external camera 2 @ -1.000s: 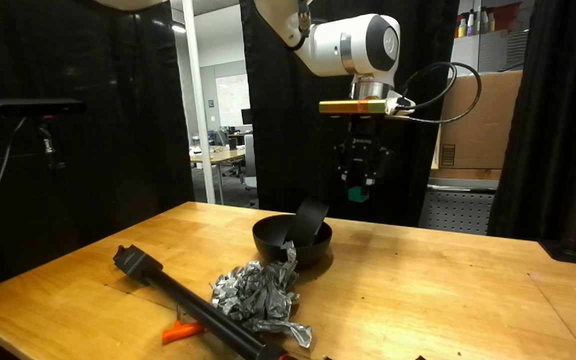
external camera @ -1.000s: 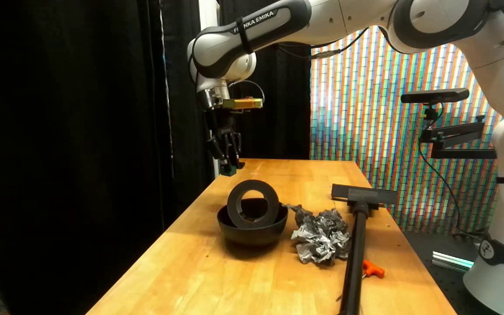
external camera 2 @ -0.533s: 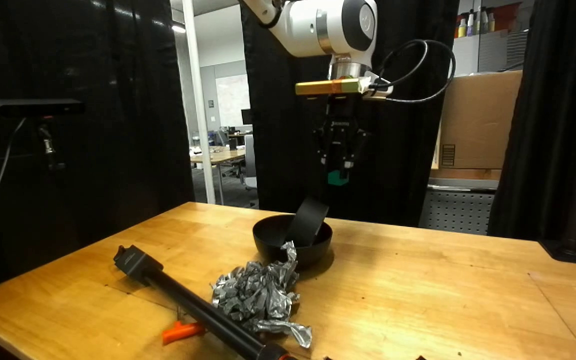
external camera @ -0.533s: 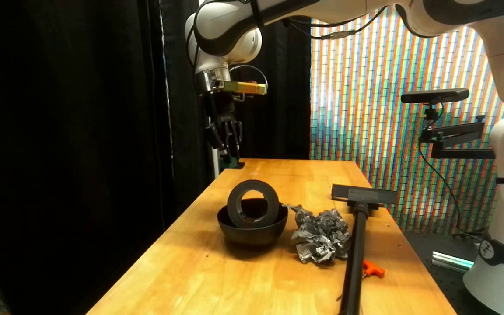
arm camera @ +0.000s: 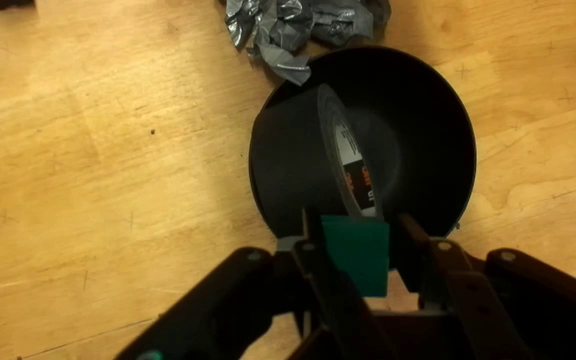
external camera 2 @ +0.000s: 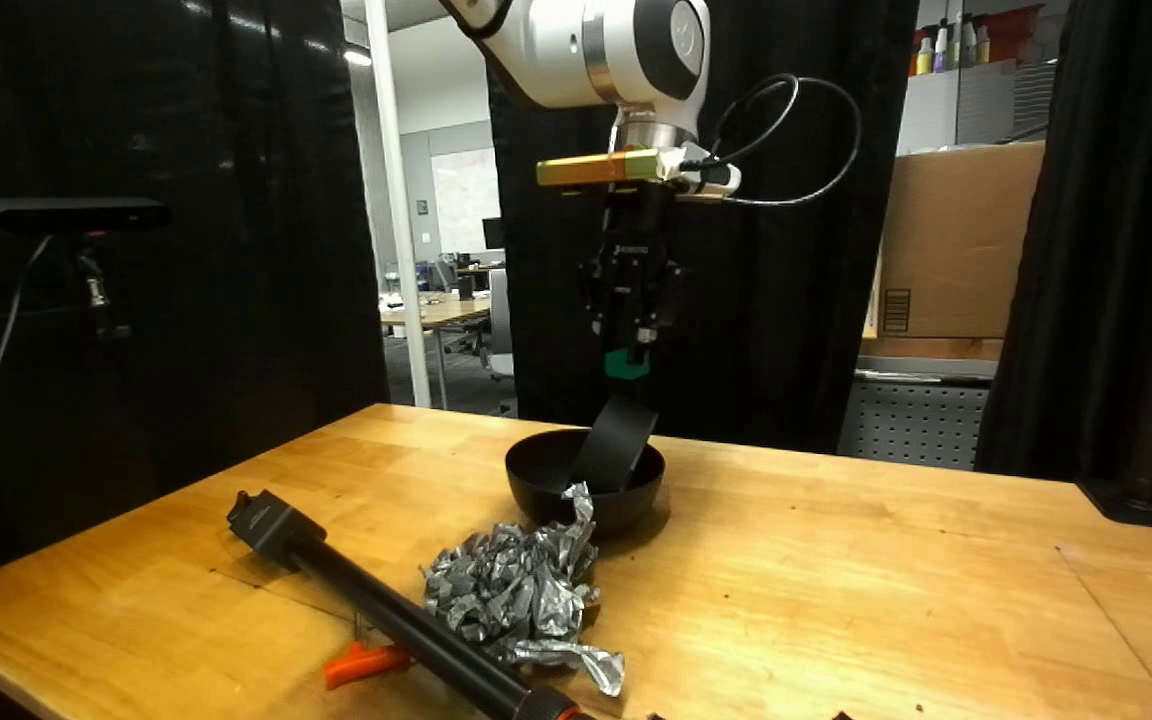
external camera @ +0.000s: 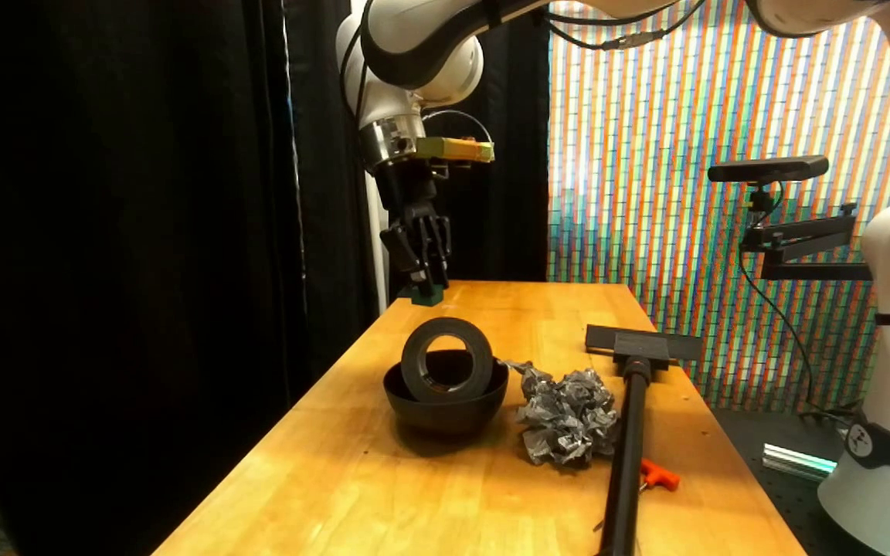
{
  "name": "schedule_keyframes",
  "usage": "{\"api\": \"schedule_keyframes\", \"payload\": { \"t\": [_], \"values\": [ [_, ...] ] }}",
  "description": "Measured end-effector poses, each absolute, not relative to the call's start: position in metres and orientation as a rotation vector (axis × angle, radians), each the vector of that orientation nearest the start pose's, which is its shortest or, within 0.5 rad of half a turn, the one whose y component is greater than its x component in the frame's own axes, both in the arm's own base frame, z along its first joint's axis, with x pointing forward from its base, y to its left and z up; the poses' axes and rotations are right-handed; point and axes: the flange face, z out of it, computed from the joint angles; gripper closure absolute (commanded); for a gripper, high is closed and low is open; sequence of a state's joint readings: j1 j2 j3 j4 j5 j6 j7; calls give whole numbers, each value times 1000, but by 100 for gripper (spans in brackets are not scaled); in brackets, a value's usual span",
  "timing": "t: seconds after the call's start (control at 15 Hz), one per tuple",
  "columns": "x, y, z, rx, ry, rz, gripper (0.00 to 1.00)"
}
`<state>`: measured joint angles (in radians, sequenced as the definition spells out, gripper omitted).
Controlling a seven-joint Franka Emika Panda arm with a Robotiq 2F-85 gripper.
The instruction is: Pick up the tape and green block from the table and put them in the black bowl.
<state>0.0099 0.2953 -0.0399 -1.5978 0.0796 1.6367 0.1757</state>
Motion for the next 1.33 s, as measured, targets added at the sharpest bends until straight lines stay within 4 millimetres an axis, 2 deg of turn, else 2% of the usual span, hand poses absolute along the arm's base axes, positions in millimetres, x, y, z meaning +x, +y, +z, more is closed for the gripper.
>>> {"api": "schedule_keyframes", "payload": {
  "t": [0.33, 0.87, 1.13, 1.33],
  "values": [
    [604, 11, 429, -3047, 335, 466, 88],
    [594, 39, 414, -3052, 312, 529, 88],
    [588, 40, 401, -3046, 316, 568, 88],
    [582, 33, 386, -3034, 340, 601, 88]
  ]
}}
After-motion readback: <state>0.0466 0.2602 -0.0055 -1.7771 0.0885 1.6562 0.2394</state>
